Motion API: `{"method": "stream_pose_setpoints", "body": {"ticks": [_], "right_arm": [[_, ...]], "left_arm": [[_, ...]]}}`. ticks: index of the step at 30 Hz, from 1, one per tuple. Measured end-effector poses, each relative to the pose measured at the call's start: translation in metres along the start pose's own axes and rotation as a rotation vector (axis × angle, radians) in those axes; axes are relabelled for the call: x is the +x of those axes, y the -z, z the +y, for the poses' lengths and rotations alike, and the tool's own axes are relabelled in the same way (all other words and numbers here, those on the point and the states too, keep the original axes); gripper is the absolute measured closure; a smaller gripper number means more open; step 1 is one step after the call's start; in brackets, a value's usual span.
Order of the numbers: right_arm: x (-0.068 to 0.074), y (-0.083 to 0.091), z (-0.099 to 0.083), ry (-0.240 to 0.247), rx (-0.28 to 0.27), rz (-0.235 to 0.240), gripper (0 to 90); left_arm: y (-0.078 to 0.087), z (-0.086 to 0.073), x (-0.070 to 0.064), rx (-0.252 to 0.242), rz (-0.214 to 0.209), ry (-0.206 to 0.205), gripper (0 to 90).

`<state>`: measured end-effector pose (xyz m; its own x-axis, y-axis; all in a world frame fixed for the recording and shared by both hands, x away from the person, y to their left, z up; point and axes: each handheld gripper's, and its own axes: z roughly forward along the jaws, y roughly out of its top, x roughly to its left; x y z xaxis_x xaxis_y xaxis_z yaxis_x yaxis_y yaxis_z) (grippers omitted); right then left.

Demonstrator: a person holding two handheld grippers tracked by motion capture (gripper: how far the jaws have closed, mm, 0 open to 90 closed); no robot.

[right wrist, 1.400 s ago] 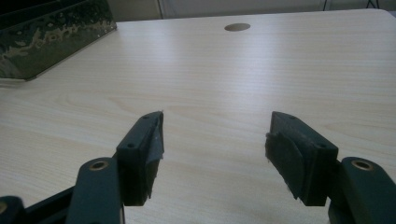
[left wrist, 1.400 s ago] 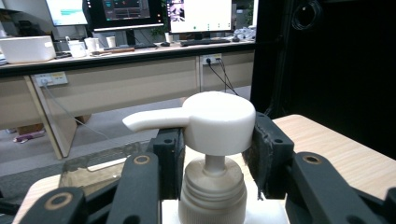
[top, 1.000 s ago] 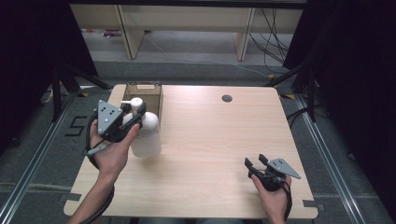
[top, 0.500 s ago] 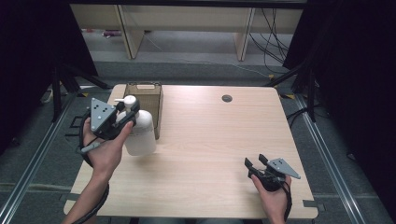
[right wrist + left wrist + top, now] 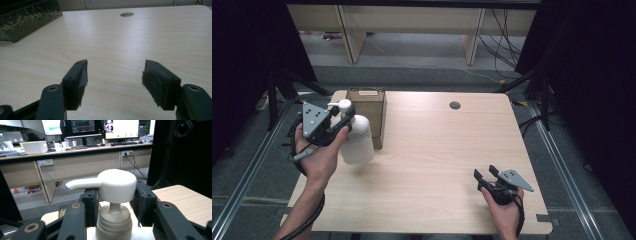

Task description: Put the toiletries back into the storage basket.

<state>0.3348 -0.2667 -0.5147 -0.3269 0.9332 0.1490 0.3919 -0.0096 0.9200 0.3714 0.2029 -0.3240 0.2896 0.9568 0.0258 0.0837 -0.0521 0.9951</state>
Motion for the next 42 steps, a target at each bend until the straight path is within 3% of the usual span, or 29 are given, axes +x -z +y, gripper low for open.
{"method": "stream_pose_setpoints", "body": {"ticks": [2, 5, 7, 10, 13, 16, 18, 19, 21, 39, 42], "right_arm": [[0.001, 0.002, 0.000, -0.002, 0.018, -0.020, 37.1], [0.001, 0.000, 0.000, -0.010, -0.001, 0.000, 37.0], [0.001, 0.002, 0.001, -0.005, 0.021, -0.018, 37.0], [0.002, 0.001, 0.000, -0.011, 0.002, -0.014, 37.0], [0.001, 0.001, 0.000, 0.006, 0.021, -0.028, 37.0], [0.002, 0.001, 0.000, -0.013, 0.003, -0.014, 37.1], [0.000, 0.000, 0.000, 0.017, -0.005, -0.008, 37.0], [0.001, 0.000, 0.000, 0.001, -0.001, -0.013, 37.1], [0.000, 0.000, 0.000, 0.021, -0.005, -0.009, 37.0], [-0.001, 0.000, 0.001, 0.028, -0.002, -0.009, 37.1], [0.001, 0.000, 0.000, 0.007, 0.003, -0.002, 37.1]], "left_arm": [[-0.001, 0.000, 0.002, -0.001, 0.004, 0.002, 59.4], [-0.002, 0.001, 0.005, -0.001, 0.010, 0.003, 59.4], [-0.002, 0.002, 0.006, -0.004, 0.013, 0.005, 59.4], [-0.002, 0.002, 0.009, -0.006, 0.019, 0.003, 59.4], [-0.003, 0.003, 0.011, -0.006, 0.021, 0.004, 59.4], [-0.003, 0.004, 0.013, -0.009, 0.025, 0.007, 59.4], [-0.003, 0.005, 0.014, -0.009, 0.028, 0.007, 59.4], [-0.003, 0.005, 0.015, -0.009, 0.031, 0.007, 59.4], [-0.003, 0.006, 0.016, -0.012, 0.033, 0.008, 59.4], [-0.007, 0.019, 0.031, -0.033, 0.063, 0.005, 59.4], [-0.008, 0.022, 0.034, -0.039, 0.067, 0.004, 59.4]]}}
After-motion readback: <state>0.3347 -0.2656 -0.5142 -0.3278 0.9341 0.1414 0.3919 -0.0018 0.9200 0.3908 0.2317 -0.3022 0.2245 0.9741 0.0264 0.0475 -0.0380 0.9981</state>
